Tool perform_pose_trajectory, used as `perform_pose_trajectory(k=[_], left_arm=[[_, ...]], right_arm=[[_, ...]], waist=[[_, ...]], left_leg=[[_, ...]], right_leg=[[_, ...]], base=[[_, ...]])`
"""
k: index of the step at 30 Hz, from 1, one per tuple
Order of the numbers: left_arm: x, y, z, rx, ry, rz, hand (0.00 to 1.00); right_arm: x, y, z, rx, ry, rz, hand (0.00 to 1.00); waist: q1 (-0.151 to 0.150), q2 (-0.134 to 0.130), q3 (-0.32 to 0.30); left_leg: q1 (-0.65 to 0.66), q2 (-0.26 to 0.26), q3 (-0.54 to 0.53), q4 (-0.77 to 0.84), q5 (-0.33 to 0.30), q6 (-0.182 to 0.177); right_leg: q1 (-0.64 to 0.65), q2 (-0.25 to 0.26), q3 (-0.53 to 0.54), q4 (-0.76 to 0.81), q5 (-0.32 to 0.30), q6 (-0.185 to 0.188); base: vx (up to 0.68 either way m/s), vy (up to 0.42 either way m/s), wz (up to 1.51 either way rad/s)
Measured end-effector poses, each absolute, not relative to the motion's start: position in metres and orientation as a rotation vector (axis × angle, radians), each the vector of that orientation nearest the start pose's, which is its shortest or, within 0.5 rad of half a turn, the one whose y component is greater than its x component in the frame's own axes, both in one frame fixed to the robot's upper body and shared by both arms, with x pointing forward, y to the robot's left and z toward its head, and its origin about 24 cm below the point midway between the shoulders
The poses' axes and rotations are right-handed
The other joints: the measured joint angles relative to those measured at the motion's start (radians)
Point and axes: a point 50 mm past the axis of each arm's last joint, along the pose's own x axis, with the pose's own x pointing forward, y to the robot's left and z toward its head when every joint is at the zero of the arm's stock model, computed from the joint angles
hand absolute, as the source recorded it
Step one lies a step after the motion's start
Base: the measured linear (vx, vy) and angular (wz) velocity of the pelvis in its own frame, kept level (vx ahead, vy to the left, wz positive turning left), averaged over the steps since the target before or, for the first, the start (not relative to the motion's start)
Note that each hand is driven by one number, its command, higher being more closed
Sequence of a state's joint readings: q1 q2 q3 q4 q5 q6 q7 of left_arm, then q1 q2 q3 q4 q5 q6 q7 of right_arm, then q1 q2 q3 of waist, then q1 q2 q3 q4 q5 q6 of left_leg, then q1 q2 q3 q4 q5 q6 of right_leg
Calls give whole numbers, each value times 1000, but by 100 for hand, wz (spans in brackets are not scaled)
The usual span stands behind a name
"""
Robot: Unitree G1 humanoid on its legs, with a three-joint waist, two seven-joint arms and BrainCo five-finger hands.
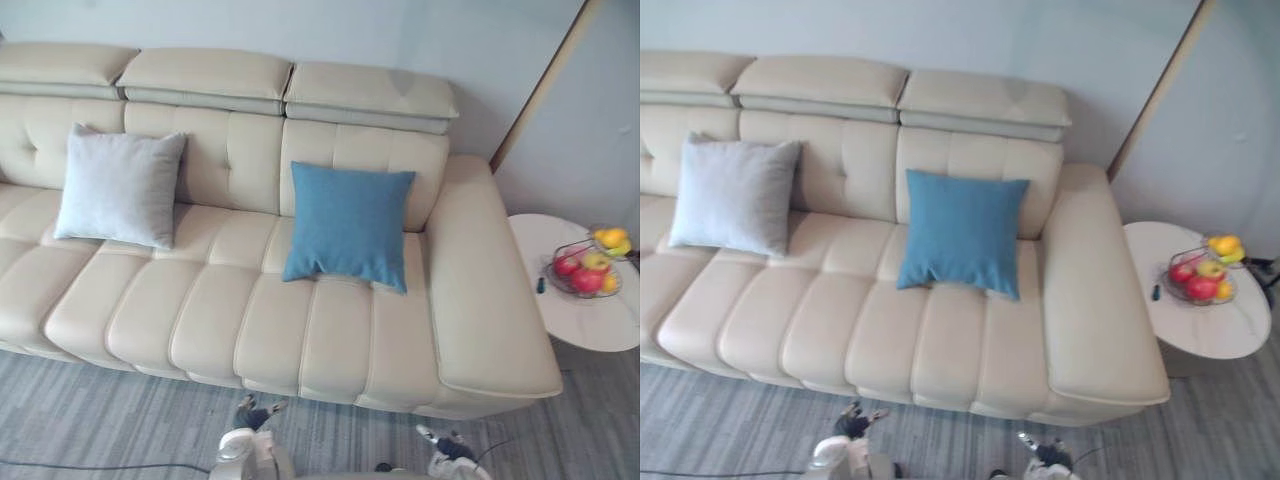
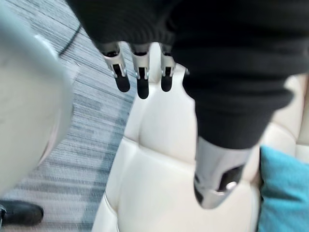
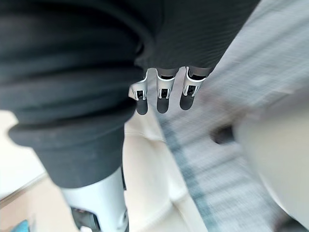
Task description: Pick up cushions and gather them together orderly.
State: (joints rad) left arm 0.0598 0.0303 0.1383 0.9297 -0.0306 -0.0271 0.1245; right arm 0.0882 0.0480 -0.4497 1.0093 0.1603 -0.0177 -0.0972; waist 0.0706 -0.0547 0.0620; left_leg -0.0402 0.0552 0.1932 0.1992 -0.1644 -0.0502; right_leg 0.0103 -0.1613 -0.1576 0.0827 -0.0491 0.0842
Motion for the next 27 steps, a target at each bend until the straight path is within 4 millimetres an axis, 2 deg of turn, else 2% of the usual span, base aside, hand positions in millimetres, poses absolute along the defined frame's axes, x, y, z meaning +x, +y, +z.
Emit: perform_pose_trajectory(k=[2, 6, 11, 13, 14, 23, 27], left_arm=[[121, 192, -151, 5, 991, 289, 0], [110, 200, -154, 27, 1035, 291, 0], [100, 197, -159, 7, 1081, 291, 0], [98, 199, -160, -9, 1088, 314, 0], [89, 213, -160, -37, 1105, 395, 0], [89, 212, -161, -37, 1109, 392, 0], [89, 209, -162, -38, 1127, 370, 0]], right_arm=[[78, -201, -164, 360, 1069, -635, 0], [65, -202, -167, 379, 1106, -671, 0], [60, -214, -167, 373, 1117, -709, 0], [59, -218, -166, 367, 1114, -717, 0], [68, -220, -165, 389, 1094, -719, 0], [64, -220, -166, 387, 1109, -718, 0], [62, -218, -167, 385, 1127, -705, 0]], waist=[[-16, 10, -5], [-16, 12, -14], [-16, 26, -26], [-16, 24, -27], [-17, 8, -10], [-25, 9, -10], [-41, 15, -6]], left_leg=[[8, -24, -8, -28, 17, 14], [47, -40, -14, -108, 65, 13], [97, -46, -28, -219, 126, 8], [116, -46, -27, -235, 128, 7], [183, -60, -20, -299, 127, 9], [184, -59, -14, -299, 127, 9], [189, -55, 3, -293, 127, 9]], right_leg=[[11, -1, 8, -19, 4, -1], [11, -2, 10, -20, 6, -2], [17, 9, 5, -38, -1, -4], [30, 10, 6, -43, -1, -4], [59, 9, 27, -52, -21, -6], [59, 9, 30, -51, -21, -6], [60, 9, 40, -34, -26, -4]], base=[[-65, 100, 12], [-30, 2, 6], [3, -41, 3], [0, 0, 0], [0, 0, 0], [0, 0, -1], [-6, -8, -7]])
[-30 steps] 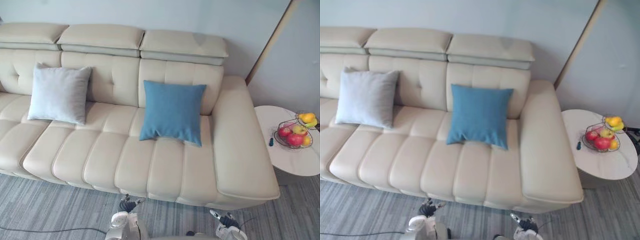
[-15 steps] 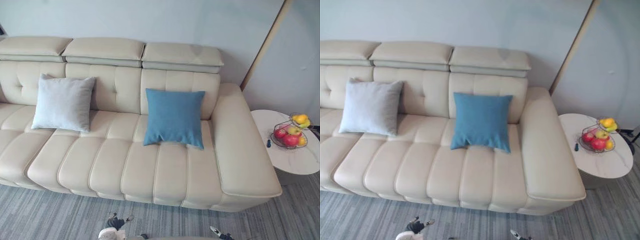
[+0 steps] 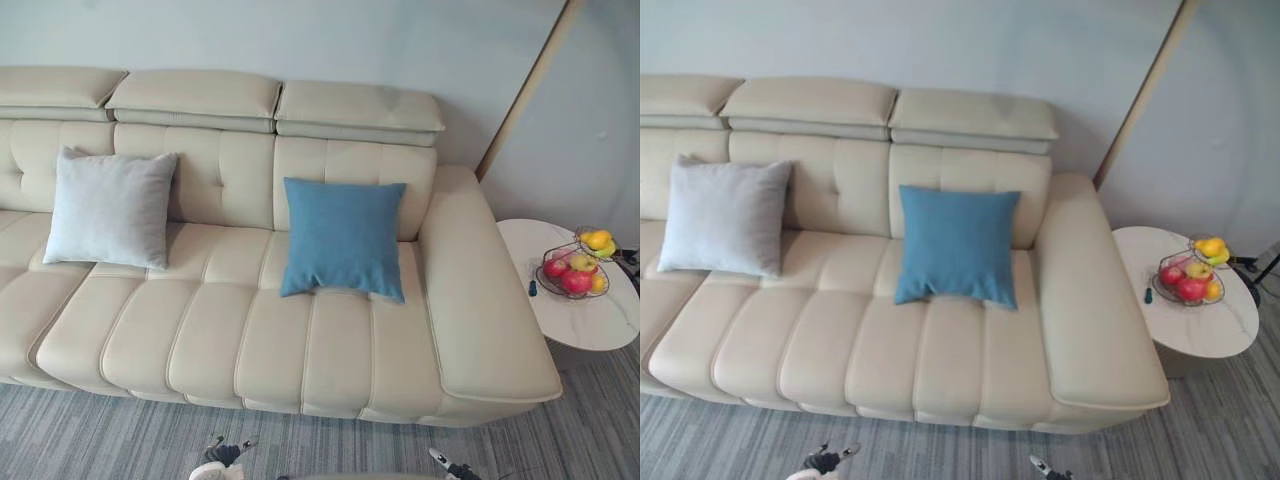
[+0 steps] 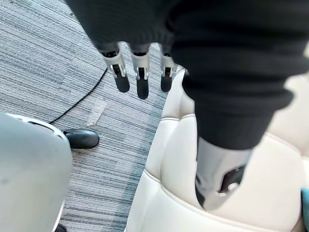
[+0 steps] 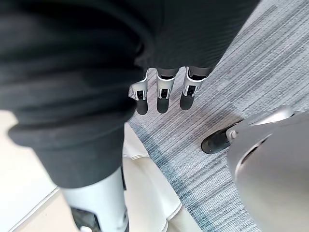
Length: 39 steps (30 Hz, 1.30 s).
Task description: Pick up cushions and gather them together orderly.
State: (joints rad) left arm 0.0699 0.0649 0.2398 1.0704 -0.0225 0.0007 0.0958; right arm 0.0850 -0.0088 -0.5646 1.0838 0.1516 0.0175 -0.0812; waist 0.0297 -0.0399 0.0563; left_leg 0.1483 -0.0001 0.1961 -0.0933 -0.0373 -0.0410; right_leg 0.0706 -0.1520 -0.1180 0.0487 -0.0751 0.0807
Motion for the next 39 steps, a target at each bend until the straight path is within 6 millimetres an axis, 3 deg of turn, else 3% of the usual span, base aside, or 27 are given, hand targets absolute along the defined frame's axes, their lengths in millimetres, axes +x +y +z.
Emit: perform_pose_trajectory(k=[2, 5, 9, 12, 13, 14, 15, 16, 17, 19, 20, 21, 23, 24, 25, 26, 27, 28, 29, 30, 31, 33, 34, 36, 37, 38, 39], left_arm=[[92, 204, -163, -39, 1137, 332, 0], [97, 198, -162, -57, 1128, 317, 0], [102, 193, -162, -69, 1116, 305, 0], [99, 196, -162, -93, 1118, 341, 0], [100, 196, -161, -93, 1106, 342, 0], [102, 197, -160, -91, 1099, 342, 0], [105, 200, -159, -78, 1086, 344, 0], [111, 201, -157, -68, 1073, 335, 0], [113, 200, -157, -68, 1070, 330, 0], [125, 188, -155, -65, 1053, 275, 0], [126, 185, -156, -67, 1052, 268, 0], [126, 180, -156, -78, 1049, 258, 0], [120, 179, -158, -79, 1076, 261, 0], [117, 183, -159, -81, 1083, 274, 0], [113, 187, -159, -85, 1087, 295, 0], [110, 189, -160, -101, 1092, 316, 0], [109, 189, -160, -120, 1093, 335, 0], [105, 193, -160, -141, 1083, 374, 0], [105, 195, -159, -161, 1071, 395, 0], [105, 196, -159, -165, 1067, 399, 0], [107, 192, -158, -188, 1050, 400, 0], [106, 191, -158, -219, 1038, 414, 0], [107, 190, -158, -230, 1032, 419, 0], [109, 188, -156, -250, 1017, 431, 0], [109, 188, -157, -252, 1016, 431, 0], [107, 195, -156, -251, 1016, 455, 0], [105, 198, -156, -246, 1019, 463, 0]], right_arm=[[64, -214, -167, 374, 1138, -672, 0], [68, -213, -166, 327, 1133, -629, 0], [77, -211, -164, 295, 1112, -585, 0], [88, -206, -161, 270, 1083, -534, 0], [98, -202, -159, 250, 1065, -497, 0], [103, -202, -158, 238, 1057, -484, 0], [106, -198, -158, 230, 1057, -465, 0], [102, -196, -159, 236, 1065, -469, 0], [99, -196, -160, 239, 1072, -476, 0], [102, -203, -158, 221, 1058, -478, 0], [103, -204, -157, 218, 1056, -478, 0], [104, -206, -157, 216, 1055, -482, 0], [106, -207, -156, 219, 1050, -485, 0], [105, -206, -157, 220, 1057, -484, 0], [103, -208, -158, 212, 1072, -479, 0], [104, -207, -158, 211, 1072, -474, 0], [105, -208, -158, 209, 1068, -476, 0], [106, -209, -157, 203, 1059, -477, 0], [107, -209, -156, 204, 1058, -478, 0], [109, -208, -156, 204, 1056, -473, 0], [109, -207, -157, 207, 1061, -470, 0], [105, -208, -158, 206, 1075, -474, 0], [104, -208, -158, 203, 1076, -475, 0], [103, -208, -158, 185, 1078, -462, 0], [103, -209, -158, 183, 1078, -461, 0], [101, -205, -159, 168, 1091, -439, 0], [100, -202, -160, 171, 1093, -432, 0]], waist=[[-30, 6, 18], [-23, 9, 32], [-31, 20, 33], [-26, 17, 37], [-21, 28, 38], [-19, 25, 41], [-27, 12, 52], [-27, -10, 56], [-27, -9, 57], [-42, 21, 64], [-43, 26, 65], [-42, 36, 67], [-41, 37, 66], [-37, 36, 66], [-28, 40, 68], [-29, 57, 74], [-29, 65, 80], [-19, 62, 94], [-12, 64, 96], [-13, 64, 96], [-12, 59, 100], [8, 62, 102], [12, 65, 103], [31, 68, 101], [34, 71, 100], [42, 63, 90], [35, 47, 80]], left_leg=[[6, 14, 28, 33, -14, -6], [-25, 29, 68, 139, -73, -20], [-62, 53, 120, 174, -97, -25], [-58, 106, 283, 225, -145, -42], [-54, 141, 380, 236, -154, -44], [-50, 148, 407, 239, -155, -45], [-38, 156, 468, 243, -154, -46], [-22, 157, 489, 254, -154, -46], [-15, 163, 490, 255, -154, -46], [19, 197, 500, 254, -150, -51], [24, 200, 509, 252, -146, -56], [40, 207, 541, 246, -140, -69], [64, 222, 566, 263, -125, -97], [52, 263, 568, 351, -109, -125], [20, 338, 552, 532, -93, -136], [-13, 402, 514, 672, -64, -112], [-33, 433, 487, 746, -37, -68], [-100, 472, 390, 917, 15, 63], [-183, 402, 254, 986, -82, -9], [-208, 373, 221, 990, -110, -26], [-265, 275, 144, 936, -179, -39], [-291, 165, 64, 750, -205, -42], [-306, 137, 20, 685, -205, -42], [-347, 64, -202, 517, -180, -33], [-345, 62, -230, 492, -170, -21], [-314, 73, -185, 489, -142, -28], [-304, 73, -154, 480, -149, -23]], right_leg=[[-5, 1, 24, 34, -17, 2], [-52, 19, 103, 72, -23, 5], [-134, 54, 199, 81, -4, 2], [-182, 103, 292, 50, 50, -25], [-217, 85, 184, 60, 40, -63], [-232, 69, 117, 80, 39, -63], [-257, 4, -104, 139, 44, -84], [-248, -36, -214, 150, 89, -79], [-247, -33, -217, 152, 96, -67], [-241, -6, -256, 157, 53, -98], [-239, -11, -280, 169, 27, -98], [-239, -65, -401, 243, -17, -105], [-239, -61, -418, 284, -52, -93], [-234, -34, -383, 283, -63, -93], [-216, -5, -345, 282, -76, -110], [-197, 25, -326, 281, -82, -123], [-184, 43, -311, 279, -86, -129], [-157, 70, -254, 275, -103, -153], [-141, 82, -191, 267, -123, -172], [-136, 85, -175, 259, -123, -173], [-110, 97, -113, 229, -118, -179], [-82, 121, -23, 207, -118, -175], [-73, 137, 19, 206, -124, -168], [-71, 189, 163, 226, -153, -147], [-74, 199, 188, 237, -160, -144], [-88, 211, 283, 303, -195, -119], [-96, 202, 296, 314, -202, -108]], base=[[-51, -45, -16], [-119, -21, -66], [-89, -35, -91], [-70, -15, -162], [-30, -11, -150], [-7, 3, -187], [43, -26, -137], [66, -57, -122], [107, -170, -82], [77, -160, -43], [65, -116, -25], [75, -116, -35], [126, -204, -45], [209, -328, -84], [248, -369, -102], [181, -249, -94], [145, -220, -99], [190, -150, -136], [190, -150, -135], [261, -70, -141], [231, -5, -128], [253, 32, -161], [235, 108, -175], [286, 175, -198], [313, 208, -228], [347, 212, -164], [419, 230, -194]])
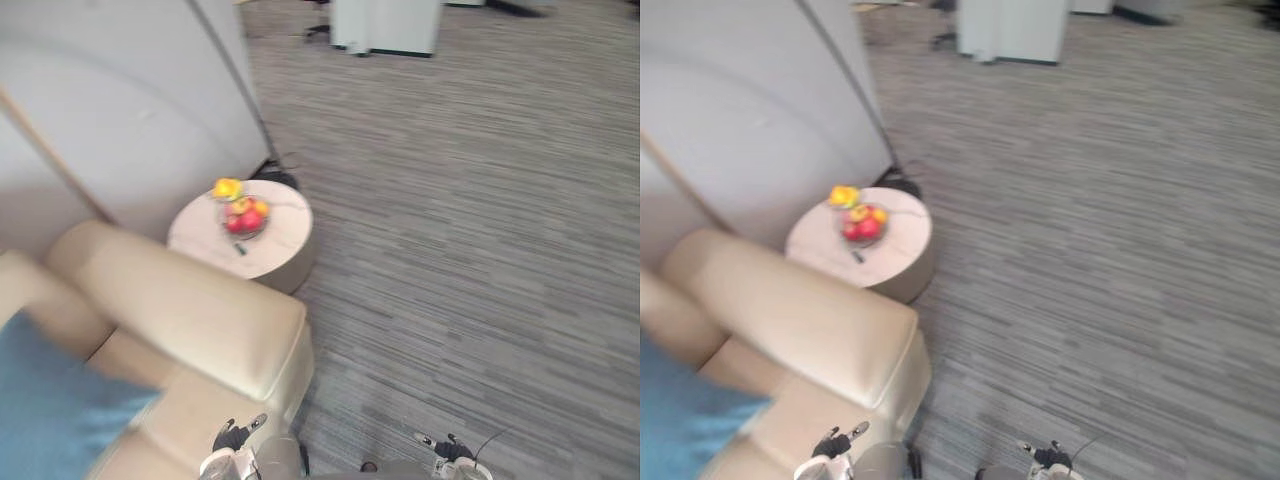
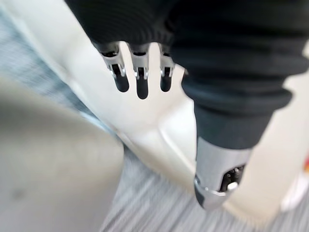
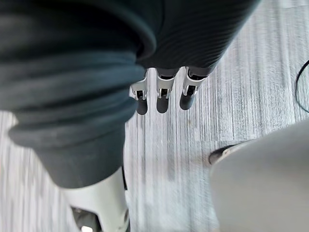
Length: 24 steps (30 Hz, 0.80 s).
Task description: Pick up cushions and gather them together orderly.
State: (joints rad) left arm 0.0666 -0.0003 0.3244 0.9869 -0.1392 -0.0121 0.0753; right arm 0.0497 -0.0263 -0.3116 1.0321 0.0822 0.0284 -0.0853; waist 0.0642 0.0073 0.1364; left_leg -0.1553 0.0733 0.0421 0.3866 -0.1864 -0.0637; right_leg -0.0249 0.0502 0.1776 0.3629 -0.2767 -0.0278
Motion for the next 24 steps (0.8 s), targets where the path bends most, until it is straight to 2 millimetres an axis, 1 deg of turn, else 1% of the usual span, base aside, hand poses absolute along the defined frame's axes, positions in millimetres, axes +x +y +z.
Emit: perform_pose_trajectory(k=[1, 2, 3, 4, 5, 6, 7, 8, 9, 10, 11, 12, 13, 14, 15, 16, 17, 18, 19, 20, 21, 22, 23, 24], left_arm=[[103, 203, -156, -235, 1023, 473, 0], [103, 205, -156, -231, 1025, 476, 0], [100, 206, -158, -230, 1051, 497, 0], [94, 207, -160, -254, 1081, 532, 0], [93, 207, -161, -265, 1095, 544, 0], [91, 206, -162, -272, 1116, 554, 0], [89, 206, -163, -273, 1137, 565, 0], [88, 207, -163, -277, 1143, 570, 0], [79, 211, -164, -255, 1170, 573, 0], [65, 213, -167, -175, 1214, 524, 0], [62, 210, -168, -156, 1228, 497, 0], [60, 205, -170, -140, 1241, 463, 0], [63, 203, -169, -120, 1236, 428, 0], [67, 201, -169, -114, 1221, 400, 0], [69, 202, -168, -108, 1211, 395, 0], [77, 204, -166, -110, 1176, 392, 0], [79, 205, -165, -117, 1162, 395, 0], [85, 203, -163, -128, 1131, 393, 0], [85, 202, -163, -134, 1126, 393, 0], [87, 202, -162, -132, 1113, 392, 0], [89, 203, -162, -131, 1107, 392, 0], [90, 202, -161, -132, 1099, 392, 0], [92, 201, -160, -134, 1091, 393, 0], [94, 200, -159, -138, 1081, 393, 0]], right_arm=[[98, -196, -161, 185, 1100, -423, 0], [98, -193, -161, 193, 1100, -421, 0], [99, -193, -161, 193, 1092, -420, 0], [101, -196, -159, 192, 1078, -425, 0], [100, -197, -159, 193, 1074, -431, 0], [100, -201, -158, 201, 1070, -451, 0], [100, -204, -158, 209, 1068, -468, 0], [102, -205, -158, 210, 1065, -472, 0], [110, -203, -157, 216, 1053, -462, 0], [117, -200, -157, 222, 1053, -448, 0], [116, -202, -157, 217, 1054, -452, 0], [114, -209, -157, 202, 1061, -465, 0], [110, -215, -157, 200, 1073, -485, 0], [102, -218, -159, 211, 1096, -510, 0], [99, -219, -160, 215, 1103, -519, 0], [89, -219, -162, 225, 1125, -537, 0], [87, -219, -163, 226, 1129, -541, 0], [87, -221, -162, 218, 1120, -543, 0], [87, -221, -161, 216, 1117, -547, 0], [86, -221, -162, 231, 1118, -559, 0], [86, -220, -162, 250, 1115, -570, 0], [86, -219, -162, 259, 1112, -574, 0], [87, -218, -162, 260, 1110, -574, 0], [88, -219, -161, 259, 1100, -575, 0]], waist=[[3, -29, -17], [4, -37, -22], [3, -38, -23], [-1, -29, -18], [-2, -27, -18], [2, -15, -17], [4, -5, -16], [4, -1, -19], [9, 1, -21], [10, 11, -20], [10, 26, -26], [7, 48, -32], [5, 56, -32], [1, 55, -30], [0, 50, -28], [0, 38, -22], [-1, 38, -21], [7, 48, -17], [11, 54, -14], [15, 52, -13], [15, 49, -12], [19, 47, -10], [26, 46, -9], [39, 47, -9]], left_leg=[[23, 1, 74, -23, -9, 9], [43, -1, 102, -36, -12, 14], [79, -2, 143, -57, -15, 19], [114, -1, 175, -84, -14, 21], [133, -1, 195, -104, -12, 24], [168, 0, 232, -146, -8, 29], [201, 3, 272, -186, -3, 27], [212, 6, 291, -200, -1, 23], [239, 9, 337, -226, 5, 14], [262, 11, 364, -248, 14, 0], [262, 18, 364, -254, 21, -6], [265, 23, 357, -265, 31, -15], [272, 33, 358, -260, 38, -22], [283, 46, 354, -221, 45, -30], [278, 54, 354, -181, 45, -30], [232, 93, 338, 5, 45, -30], [200, 111, 321, 97, 47, -27], [97, 148, 258, 311, 44, 14], [71, 139, 214, 358, 5, 13], [36, 106, 164, 360, -42, 4], [10, 73, 136, 330, -63, 5], [-21, 29, 89, 247, -72, 9], [-33, -2, 53, 176, -70, 8], [-48, -35, -6, 74, -62, -6]], right_leg=[[-19, -24, 3, 41, -10, 18], [-31, -33, -5, 59, -10, 22], [-41, -43, -23, 81, -1, 42], [-51, -58, -72, 112, 10, 62], [-56, -71, -111, 125, 10, 68], [-65, -108, -208, 134, 4, 81], [-65, -164, -350, 119, 5, 80], [-64, -191, -419, 99, 11, 76], [-65, -235, -539, 53, 40, 66], [-60, -234, -614, 10, 48, 52], [-58, -220, -615, -12, 57, 42], [-42, -190, -592, -49, 71, 30], [-33, -170, -572, -74, 78, 21], [-5, -155, -550, -98, 82, 14], [10, -151, -541, -110, 83, 13], [52, -134, -504, -151, 90, 2], [65, -122, -491, -164, 90, 0], [85, -98, -440, -184, 80, -15], [89, -90, -410, -184, 74, -24], [93, -84, -364, -188, 63, -40], [99, -80, -323, -191, 61, -44], [103, -80, -264, -192, 56, -47], [98, -79, -221, -191, 51, -43], [98, -69, -156, -191, 46, -36]], base=[[276, 138, -112], [251, 118, -126], [213, 113, -90], [254, 134, -70], [204, 112, -53], [196, 72, -54], [179, 46, -64], [164, -17, -91], [132, -96, -123], [130, -135, -124], [107, -146, -93], [126, -139, -53], [195, -198, -57], [196, -199, -51], [164, -251, -72], [72, -149, -62], [95, -157, -92], [80, -29, -85], [96, -7, -127], [91, 68, -127], [118, 83, -154], [156, 113, -140], [177, 155, -169], [214, 200, -156]])
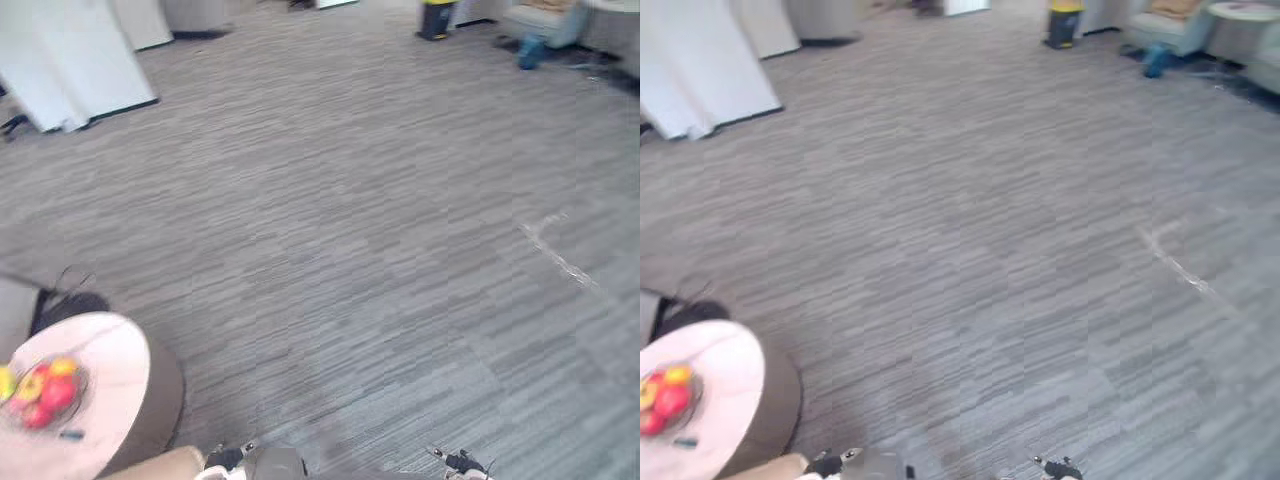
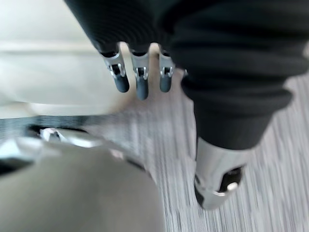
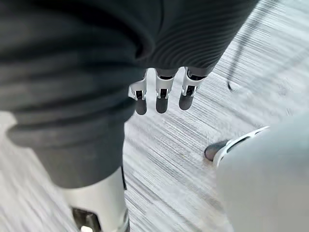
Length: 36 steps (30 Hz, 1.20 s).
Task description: Pick up cushions and gather them together orderly.
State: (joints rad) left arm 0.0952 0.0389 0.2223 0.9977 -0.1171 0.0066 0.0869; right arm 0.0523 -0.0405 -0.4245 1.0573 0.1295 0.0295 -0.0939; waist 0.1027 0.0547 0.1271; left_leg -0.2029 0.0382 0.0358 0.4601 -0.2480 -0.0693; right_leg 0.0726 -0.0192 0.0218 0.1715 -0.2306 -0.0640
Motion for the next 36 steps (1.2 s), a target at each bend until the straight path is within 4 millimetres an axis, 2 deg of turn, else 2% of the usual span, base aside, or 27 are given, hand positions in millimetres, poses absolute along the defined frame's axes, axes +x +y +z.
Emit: perform_pose_trajectory(k=[1, 2, 3, 5, 6, 7, 8, 9, 11, 12, 14, 15, 17, 18, 19, 21, 22, 23, 24, 25, 26, 28, 30, 31, 33, 34, 36], left_arm=[[95, 199, -159, -147, 1077, 396, 0], [91, 197, -160, -172, 1082, 419, 0], [90, 199, -160, -173, 1083, 427, 0], [86, 211, -159, -155, 1083, 455, 0], [86, 214, -158, -153, 1078, 463, 0], [88, 214, -158, -152, 1075, 463, 0], [89, 213, -158, -150, 1073, 457, 0], [93, 211, -157, -145, 1070, 440, 0], [106, 199, -156, -138, 1054, 381, 0], [114, 190, -156, -139, 1044, 347, 0], [126, 180, -153, -119, 1025, 285, 0], [131, 177, -152, -108, 1017, 262, 0], [131, 173, -154, -77, 1036, 219, 0], [129, 175, -155, -58, 1044, 209, 0], [128, 174, -155, -61, 1048, 209, 0], [127, 172, -156, -58, 1055, 203, 0], [125, 170, -156, -74, 1055, 213, 0], [125, 169, -156, -102, 1054, 233, 0], [125, 170, -156, -107, 1051, 237, 0], [127, 172, -155, -114, 1037, 247, 0], [130, 177, -153, -110, 1016, 259, 0], [133, 180, -150, -103, 997, 254, 0], [135, 180, -150, -100, 988, 243, 0], [135, 178, -149, -92, 983, 231, 0], [137, 174, -149, -87, 980, 213, 0], [137, 176, -148, -84, 979, 215, 0], [141, 180, -147, -63, 971, 212, 0]], right_arm=[[88, -221, -160, 260, 1089, -589, 0], [86, -224, -159, 266, 1084, -609, 0], [85, -223, -160, 271, 1087, -612, 0], [78, -214, -162, 293, 1103, -613, 0], [77, -210, -162, 303, 1098, -610, 0], [82, -206, -162, 315, 1087, -602, 0], [84, -207, -161, 315, 1079, -601, 0], [84, -209, -161, 313, 1076, -607, 0], [85, -213, -160, 333, 1062, -631, 0], [86, -217, -159, 332, 1057, -636, 0], [90, -218, -159, 353, 1048, -647, 0], [92, -218, -159, 355, 1047, -644, 0], [100, -222, -157, 357, 1028, -647, 0], [97, -221, -158, 357, 1043, -647, 0], [95, -226, -159, 362, 1054, -666, 0], [88, -234, -159, 363, 1066, -703, 0], [85, -237, -159, 358, 1067, -715, 0], [82, -239, -159, 355, 1067, -725, 0], [81, -239, -159, 356, 1067, -725, 0], [78, -237, -160, 365, 1075, -731, 0], [78, -234, -161, 374, 1078, -726, 0], [82, -231, -161, 402, 1071, -734, 0], [90, -233, -159, 419, 1045, -750, 0], [93, -236, -157, 430, 1028, -763, 0], [98, -241, -155, 418, 1010, -764, 0], [97, -241, -155, 412, 1018, -760, 0], [91, -235, -158, 416, 1041, -751, 0]], waist=[[6, 4, -2], [14, 18, -12], [15, 15, -18], [13, -38, -40], [24, -59, -51], [34, -66, -49], [31, -66, -47], [8, -54, -38], [-4, -43, -29], [-9, -33, -26], [-29, -24, -21], [-42, -22, -20], [-58, -15, -6], [-62, -40, -1], [-63, -41, 16], [-66, -8, 29], [-64, 8, 29], [-66, 30, 36], [-66, 31, 38], [-65, 28, 45], [-59, 9, 56], [-44, -8, 61], [-41, -10, 63], [-38, -9, 62], [-27, 21, 50], [-11, 14, 48], [-12, -42, 30]], left_leg=[[-4, -9, -49, -66, 9, -16], [0, -1, -92, -92, 57, -4], [4, -5, -90, -85, 66, 7], [50, -12, 11, -93, 26, 25], [75, -14, 81, -118, 18, 28], [130, -14, 155, -144, 10, 43], [155, -15, 182, -151, 5, 48], [198, -13, 214, -165, -7, 55], [289, -11, 265, -221, -9, 56], [338, -1, 288, -261, -9, 55], [383, 29, 310, -307, -6, 51], [387, 40, 311, -318, -6, 51], [417, 51, 316, -356, -4, 48], [430, 26, 304, -345, -2, 44], [447, 39, 255, -305, -8, 32], [376, 85, 173, -84, 9, 3], [303, 118, 132, 84, 58, -48], [203, 156, 90, 322, 181, -68], [193, 161, 91, 352, 180, -66], [141, 169, 96, 465, 158, -40], [91, 155, 120, 510, 119, -28], [28, 128, 169, 435, 69, -9], [-15, 74, 223, 185, 50, -3], [-28, 31, 225, -42, 77, -10], [-98, 15, 199, -229, 156, -36], [-116, 12, 194, -225, 261, 21], [-73, -36, 213, -242, 267, 117]], right_leg=[[-1, 13, 43, 0, -3, 5], [1, 43, 110, 14, -16, 25], [0, 46, 134, 21, -23, 30], [-32, 15, 212, 94, -56, 71], [-92, 3, 229, 212, -87, 133], [-182, 1, 228, 393, -90, 233], [-226, 0, 211, 481, -76, 283], [-282, -10, 170, 611, -46, 337], [-340, -61, 38, 727, -24, 290], [-356, -89, -51, 720, -37, 225], [-366, -110, -172, 573, -57, 153], [-381, -111, -200, 512, -48, 136], [-423, -110, -225, 365, 30, 118], [-418, -123, -206, 277, 104, 102], [-414, -111, -193, 306, 120, 62], [-365, -80, -193, 287, 67, 51], [-338, -57, -197, 270, 48, 41], [-263, -26, -189, 235, 21, 9], [-251, -22, -187, 229, 18, 5], [-189, -10, -178, 197, -4, -13], [-110, -10, -167, 151, -17, -23], [-26, -13, -153, 86, -13, -16], [46, -15, -136, 11, -14, -11], [85, -17, -121, -31, -23, 4], [125, 17, -88, -94, -39, 25], [159, 18, -60, -114, -53, 47], [165, -40, -9, -61, -57, 77]], base=[[286, 244, -192], [218, 175, -147], [360, 234, -163], [348, 193, -138], [307, 164, -175], [284, 161, -170], [312, 189, -132], [273, 135, -81], [282, 99, -65], [294, 40, -50], [324, -35, -41], [367, -178, -38], [330, -197, -36], [296, -221, -36], [403, -319, -33], [440, -359, -34], [505, -340, -38], [454, -258, -26], [455, -238, -19], [445, -192, -18], [434, -183, -21], [431, -147, -36], [437, -68, -41], [455, -32, -39], [514, 58, -56], [595, 133, -67], [787, 144, -36]])
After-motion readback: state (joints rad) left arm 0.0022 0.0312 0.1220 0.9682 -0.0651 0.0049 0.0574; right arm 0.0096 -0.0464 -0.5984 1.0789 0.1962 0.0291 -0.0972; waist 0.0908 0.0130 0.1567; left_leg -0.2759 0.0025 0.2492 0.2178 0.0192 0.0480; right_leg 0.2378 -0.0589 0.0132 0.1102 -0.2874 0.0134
